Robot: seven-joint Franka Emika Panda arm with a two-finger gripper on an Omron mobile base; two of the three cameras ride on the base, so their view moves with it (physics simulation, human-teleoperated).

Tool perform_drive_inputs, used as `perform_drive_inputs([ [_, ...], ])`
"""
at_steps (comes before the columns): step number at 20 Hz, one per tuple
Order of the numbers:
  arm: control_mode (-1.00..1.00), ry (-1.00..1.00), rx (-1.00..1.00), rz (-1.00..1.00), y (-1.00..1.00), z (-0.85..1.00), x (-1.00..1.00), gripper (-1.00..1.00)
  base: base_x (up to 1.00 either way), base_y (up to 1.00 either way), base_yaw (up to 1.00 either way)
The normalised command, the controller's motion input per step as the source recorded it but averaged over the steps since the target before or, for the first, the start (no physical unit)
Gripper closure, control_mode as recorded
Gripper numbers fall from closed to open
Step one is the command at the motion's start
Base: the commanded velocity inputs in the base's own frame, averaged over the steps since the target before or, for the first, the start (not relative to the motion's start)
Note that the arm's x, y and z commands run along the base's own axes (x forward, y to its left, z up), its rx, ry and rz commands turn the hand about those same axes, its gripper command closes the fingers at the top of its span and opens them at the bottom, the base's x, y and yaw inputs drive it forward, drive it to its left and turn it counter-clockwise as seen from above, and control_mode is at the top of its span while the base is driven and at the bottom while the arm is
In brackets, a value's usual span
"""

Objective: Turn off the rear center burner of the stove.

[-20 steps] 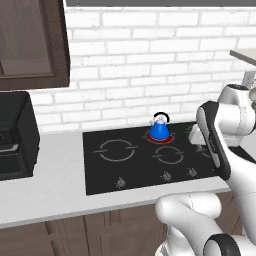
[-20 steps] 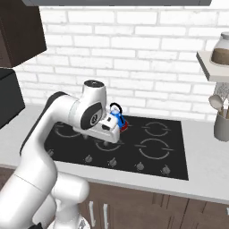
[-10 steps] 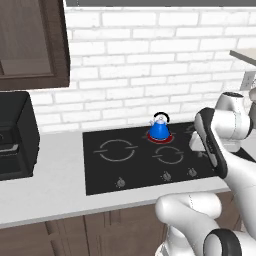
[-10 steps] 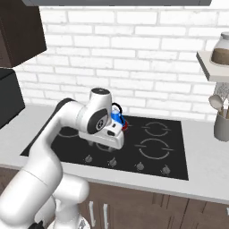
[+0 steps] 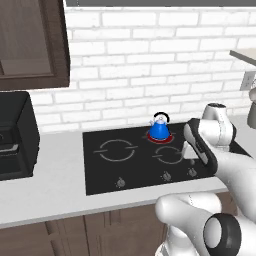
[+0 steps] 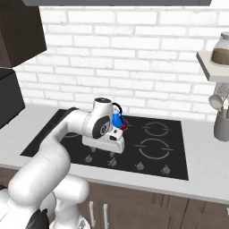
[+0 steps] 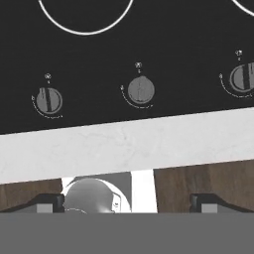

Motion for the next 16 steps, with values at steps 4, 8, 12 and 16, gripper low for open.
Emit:
perform_drive_inputs([
  [4, -1.0, 0.0, -0.01, 0.03, 0.0, -0.51, 0.21, -1.0, 0.0, 0.0, 0.0],
  [8, -1.0, -0.07, -0.01, 0.0, -0.12, -0.35, 0.21, -1.0, 0.0, 0.0, 0.0],
  [12, -1.0, -0.1, -0.01, 0.0, -0.24, -0.31, 0.21, -1.0, 0.0, 0.0, 0.0],
  [16, -1.0, -0.05, 0.0, 0.0, -0.19, -0.37, 0.24, -1.0, 0.0, 0.0, 0.0],
])
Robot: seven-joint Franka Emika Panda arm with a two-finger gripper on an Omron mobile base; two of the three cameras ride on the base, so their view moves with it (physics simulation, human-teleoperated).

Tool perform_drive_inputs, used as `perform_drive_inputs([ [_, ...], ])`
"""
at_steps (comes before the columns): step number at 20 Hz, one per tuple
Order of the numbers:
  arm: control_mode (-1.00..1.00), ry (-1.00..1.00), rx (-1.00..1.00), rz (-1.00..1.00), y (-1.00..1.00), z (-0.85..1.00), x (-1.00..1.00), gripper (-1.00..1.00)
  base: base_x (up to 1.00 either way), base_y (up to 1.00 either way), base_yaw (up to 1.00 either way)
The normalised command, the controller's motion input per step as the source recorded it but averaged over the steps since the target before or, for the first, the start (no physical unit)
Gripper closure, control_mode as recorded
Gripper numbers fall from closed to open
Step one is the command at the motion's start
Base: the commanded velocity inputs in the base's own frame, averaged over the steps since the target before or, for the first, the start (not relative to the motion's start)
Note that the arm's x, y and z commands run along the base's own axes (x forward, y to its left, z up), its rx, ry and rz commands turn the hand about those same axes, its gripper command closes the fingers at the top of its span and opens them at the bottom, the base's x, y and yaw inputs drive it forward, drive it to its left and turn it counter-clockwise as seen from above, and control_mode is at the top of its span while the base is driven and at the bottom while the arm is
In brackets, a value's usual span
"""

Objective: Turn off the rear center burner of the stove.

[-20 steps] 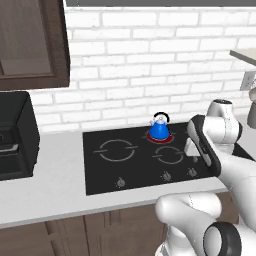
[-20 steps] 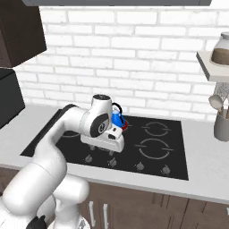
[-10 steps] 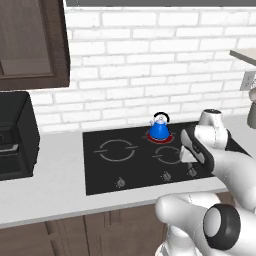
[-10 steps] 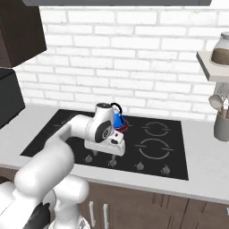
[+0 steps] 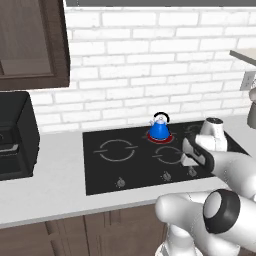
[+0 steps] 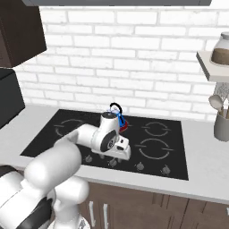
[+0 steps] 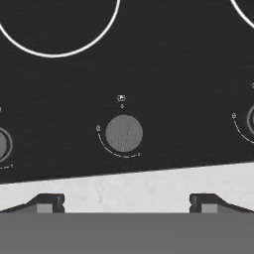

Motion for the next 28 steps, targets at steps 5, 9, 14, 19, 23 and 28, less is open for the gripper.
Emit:
perform_drive_inputs([
  [5, -1.0, -0.02, 0.0, 0.0, -0.01, -0.3, 0.34, -1.0, 0.0, 0.0, 0.0],
  [9, -1.0, 0.0, 0.0, 0.0, 0.0, -0.23, 0.41, -1.0, 0.0, 0.0, 0.0],
  [14, -1.0, 0.0, 0.0, 0.0, 0.0, -0.25, 0.26, -1.0, 0.0, 0.0, 0.0],
  [19, -1.0, 0.0, 0.0, 0.0, 0.0, -0.08, 0.03, -1.0, 0.0, 0.0, 0.0],
  [23, -1.0, 0.0, 0.0, 0.0, 0.0, -0.05, -0.24, -1.0, 0.0, 0.0, 0.0],
  [28, -1.0, 0.0, 0.0, 0.0, 0.0, -0.04, 0.0, -1.0, 0.0, 0.0, 0.0],
])
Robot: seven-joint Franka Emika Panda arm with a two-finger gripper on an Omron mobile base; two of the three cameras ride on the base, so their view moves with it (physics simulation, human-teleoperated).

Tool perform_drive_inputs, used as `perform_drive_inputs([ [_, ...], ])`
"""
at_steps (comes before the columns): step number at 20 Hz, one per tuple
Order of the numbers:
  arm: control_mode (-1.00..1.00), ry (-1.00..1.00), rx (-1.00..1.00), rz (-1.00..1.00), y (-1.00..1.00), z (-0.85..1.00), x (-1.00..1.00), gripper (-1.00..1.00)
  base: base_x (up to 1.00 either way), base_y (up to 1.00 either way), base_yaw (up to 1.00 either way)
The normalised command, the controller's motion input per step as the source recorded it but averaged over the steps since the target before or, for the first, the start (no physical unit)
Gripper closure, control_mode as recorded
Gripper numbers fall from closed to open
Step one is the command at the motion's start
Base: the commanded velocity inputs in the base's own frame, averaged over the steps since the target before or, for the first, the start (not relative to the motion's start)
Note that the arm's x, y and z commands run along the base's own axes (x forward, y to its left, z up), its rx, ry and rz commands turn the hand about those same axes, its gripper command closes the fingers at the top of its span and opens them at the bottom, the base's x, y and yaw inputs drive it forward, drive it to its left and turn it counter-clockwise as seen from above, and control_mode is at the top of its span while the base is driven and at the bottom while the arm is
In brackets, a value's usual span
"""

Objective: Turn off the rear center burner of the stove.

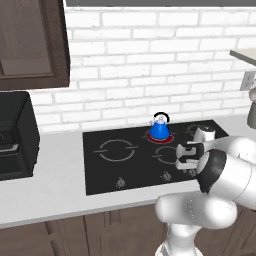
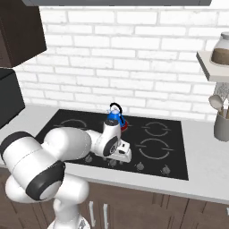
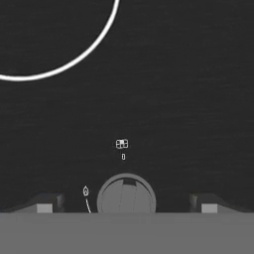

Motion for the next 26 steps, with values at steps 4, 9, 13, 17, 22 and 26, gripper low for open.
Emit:
perform_drive_inputs([
  [4, -1.0, 0.01, 0.0, 0.0, 0.0, -0.17, 0.0, -1.0, 0.0, 0.0, 0.0],
  [9, -1.0, 0.0, 0.0, 0.0, 0.0, -0.09, 0.0, -1.0, 0.0, 0.0, 0.0],
  [13, -1.0, 0.0, 0.0, 0.0, 0.0, 0.0, 0.0, 1.0, 0.0, 0.0, 0.0],
  [17, -1.0, 0.0, 0.0, 0.0, 0.0, 0.0, 0.01, 1.0, 0.0, 0.0, 0.0],
  [22, -1.0, 0.02, 0.03, -0.11, -0.04, 0.0, 0.03, 1.0, 0.0, 0.0, 0.0],
  [26, -1.0, 0.06, 0.08, -0.29, -0.03, 0.0, 0.01, 1.0, 0.0, 0.0, 0.0],
])
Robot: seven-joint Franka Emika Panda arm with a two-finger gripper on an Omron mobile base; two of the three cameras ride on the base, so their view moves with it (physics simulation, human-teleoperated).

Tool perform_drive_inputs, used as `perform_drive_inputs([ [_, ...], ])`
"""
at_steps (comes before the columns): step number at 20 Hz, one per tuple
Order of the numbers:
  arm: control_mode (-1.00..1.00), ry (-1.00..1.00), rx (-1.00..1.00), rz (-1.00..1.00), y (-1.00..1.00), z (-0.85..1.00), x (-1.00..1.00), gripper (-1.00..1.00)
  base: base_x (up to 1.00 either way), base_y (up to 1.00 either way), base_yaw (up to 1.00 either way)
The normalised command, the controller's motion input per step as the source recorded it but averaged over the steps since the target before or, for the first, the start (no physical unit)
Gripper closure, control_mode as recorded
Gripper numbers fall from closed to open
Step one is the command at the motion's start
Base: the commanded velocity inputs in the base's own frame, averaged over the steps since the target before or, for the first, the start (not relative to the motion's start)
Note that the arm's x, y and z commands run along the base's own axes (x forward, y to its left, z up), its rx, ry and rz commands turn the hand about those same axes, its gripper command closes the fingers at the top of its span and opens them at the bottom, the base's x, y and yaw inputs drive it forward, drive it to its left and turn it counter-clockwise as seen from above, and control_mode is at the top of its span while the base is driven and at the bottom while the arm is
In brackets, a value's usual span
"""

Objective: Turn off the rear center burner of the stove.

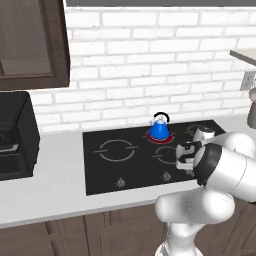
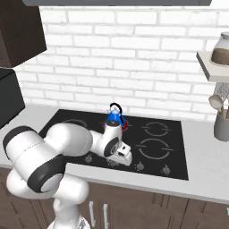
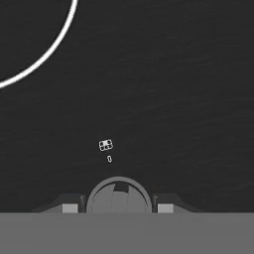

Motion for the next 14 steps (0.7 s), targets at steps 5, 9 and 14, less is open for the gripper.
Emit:
perform_drive_inputs([
  [5, -1.0, 0.05, 0.1, -0.49, -0.01, 0.0, 0.0, 1.0, 0.0, 0.0, 0.0],
  [9, -1.0, 0.03, 0.06, -0.59, 0.0, 0.0, 0.0, 1.0, 0.0, 0.0, 0.0],
  [14, -1.0, 0.01, 0.02, -0.66, 0.0, 0.0, 0.03, 1.0, 0.0, 0.0, 0.0],
])
